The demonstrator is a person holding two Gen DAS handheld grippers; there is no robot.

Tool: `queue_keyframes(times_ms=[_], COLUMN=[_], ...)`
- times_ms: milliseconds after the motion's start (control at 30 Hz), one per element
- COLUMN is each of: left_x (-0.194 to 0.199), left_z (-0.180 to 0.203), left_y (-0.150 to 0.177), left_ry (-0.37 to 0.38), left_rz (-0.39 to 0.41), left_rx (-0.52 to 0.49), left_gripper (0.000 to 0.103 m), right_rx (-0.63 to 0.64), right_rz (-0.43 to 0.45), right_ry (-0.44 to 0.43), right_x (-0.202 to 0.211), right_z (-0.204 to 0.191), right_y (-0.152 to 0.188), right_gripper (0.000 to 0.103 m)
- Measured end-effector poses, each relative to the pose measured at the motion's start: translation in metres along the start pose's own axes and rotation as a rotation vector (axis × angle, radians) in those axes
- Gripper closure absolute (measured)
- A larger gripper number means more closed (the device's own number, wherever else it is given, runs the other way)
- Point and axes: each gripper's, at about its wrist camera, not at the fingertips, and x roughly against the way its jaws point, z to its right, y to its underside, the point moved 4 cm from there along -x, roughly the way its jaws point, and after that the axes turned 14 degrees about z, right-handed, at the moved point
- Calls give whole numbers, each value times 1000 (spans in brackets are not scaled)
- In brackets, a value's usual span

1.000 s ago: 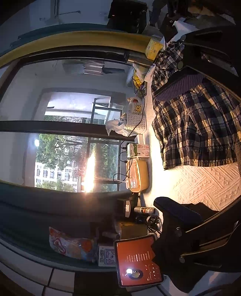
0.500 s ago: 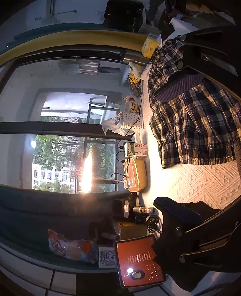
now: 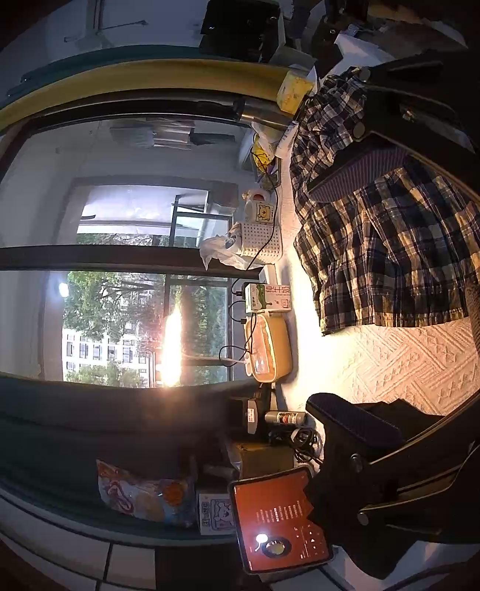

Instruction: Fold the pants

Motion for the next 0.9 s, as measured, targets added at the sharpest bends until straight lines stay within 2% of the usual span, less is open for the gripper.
queue_keyframes(times_ms=[400, 633, 900], left_x=[0, 3, 5], left_z=[2, -1, -3], left_y=[-1, -5, -5], left_ry=[3, -20, -12], left_rz=[-6, 17, 25], left_rx=[-6, -9, 6], left_gripper=[1, 1, 1], right_rx=[-2, -3, -4], right_rz=[-4, -4, -5], right_ry=[-1, -1, 0], right_x=[-1, -1, -1], right_z=[0, -1, -1], right_y=[1, 1, 1], right_gripper=[2, 2, 2])
